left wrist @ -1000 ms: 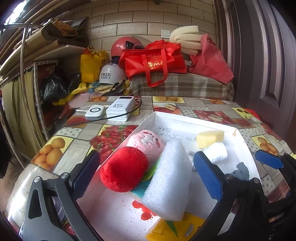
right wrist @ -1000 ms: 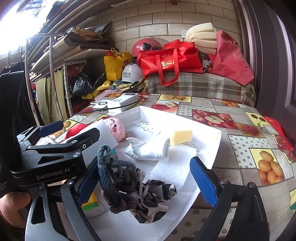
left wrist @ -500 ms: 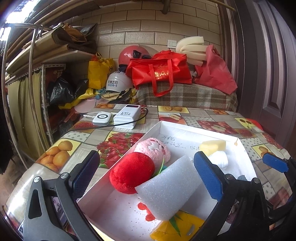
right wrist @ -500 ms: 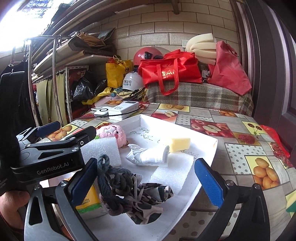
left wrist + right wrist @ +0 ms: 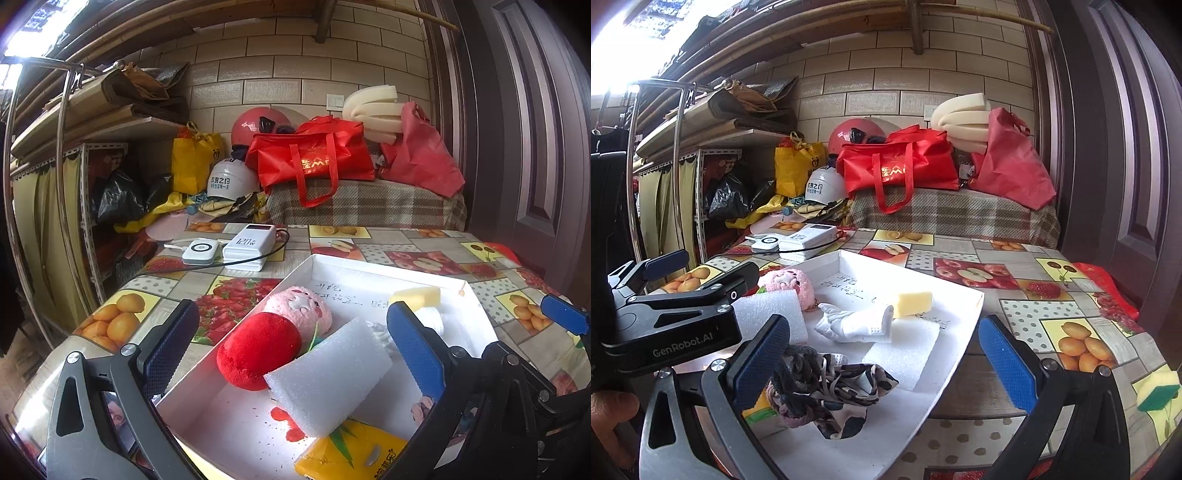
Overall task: Organize soft objects
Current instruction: 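Reach the left tool to the braided rope toy while the right tool reaches the yellow-green sponge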
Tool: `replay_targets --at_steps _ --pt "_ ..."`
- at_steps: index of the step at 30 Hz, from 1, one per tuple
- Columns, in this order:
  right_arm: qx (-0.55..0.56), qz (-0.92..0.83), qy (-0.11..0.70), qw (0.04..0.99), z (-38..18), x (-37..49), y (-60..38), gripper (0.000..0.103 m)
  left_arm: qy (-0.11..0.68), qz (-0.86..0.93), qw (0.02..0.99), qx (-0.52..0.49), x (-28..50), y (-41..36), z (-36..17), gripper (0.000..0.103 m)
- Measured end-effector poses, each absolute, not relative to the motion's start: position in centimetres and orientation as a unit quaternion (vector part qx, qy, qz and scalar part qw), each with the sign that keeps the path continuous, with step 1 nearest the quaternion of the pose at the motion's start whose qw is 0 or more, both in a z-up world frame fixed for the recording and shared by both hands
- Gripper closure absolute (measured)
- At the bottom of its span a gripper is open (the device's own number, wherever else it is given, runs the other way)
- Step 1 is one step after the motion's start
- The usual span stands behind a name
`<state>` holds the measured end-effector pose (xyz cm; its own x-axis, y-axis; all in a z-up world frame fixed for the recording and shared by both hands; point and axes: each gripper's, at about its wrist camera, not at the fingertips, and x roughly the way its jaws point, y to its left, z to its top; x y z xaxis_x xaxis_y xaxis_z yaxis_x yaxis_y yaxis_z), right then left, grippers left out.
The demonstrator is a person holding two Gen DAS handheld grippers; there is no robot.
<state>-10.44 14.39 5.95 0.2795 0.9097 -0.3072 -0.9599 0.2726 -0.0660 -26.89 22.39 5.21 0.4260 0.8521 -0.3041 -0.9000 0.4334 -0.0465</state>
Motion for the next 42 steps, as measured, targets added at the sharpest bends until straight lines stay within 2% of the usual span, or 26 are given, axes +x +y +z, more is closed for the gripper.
replay_targets --at_steps 20,42 --pt "-0.102 0.643 0.104 0.752 6.1 -11.2 11.1 0.0 0.111 0.511 0.847 -0.097 -27.1 20.5 5.3 0.0" --pt "-0.068 0.622 0.165 0.762 5.9 -6.7 7.1 0.0 0.131 0.483 0.863 -0.073 -25.4 17.9 5.2 0.0"
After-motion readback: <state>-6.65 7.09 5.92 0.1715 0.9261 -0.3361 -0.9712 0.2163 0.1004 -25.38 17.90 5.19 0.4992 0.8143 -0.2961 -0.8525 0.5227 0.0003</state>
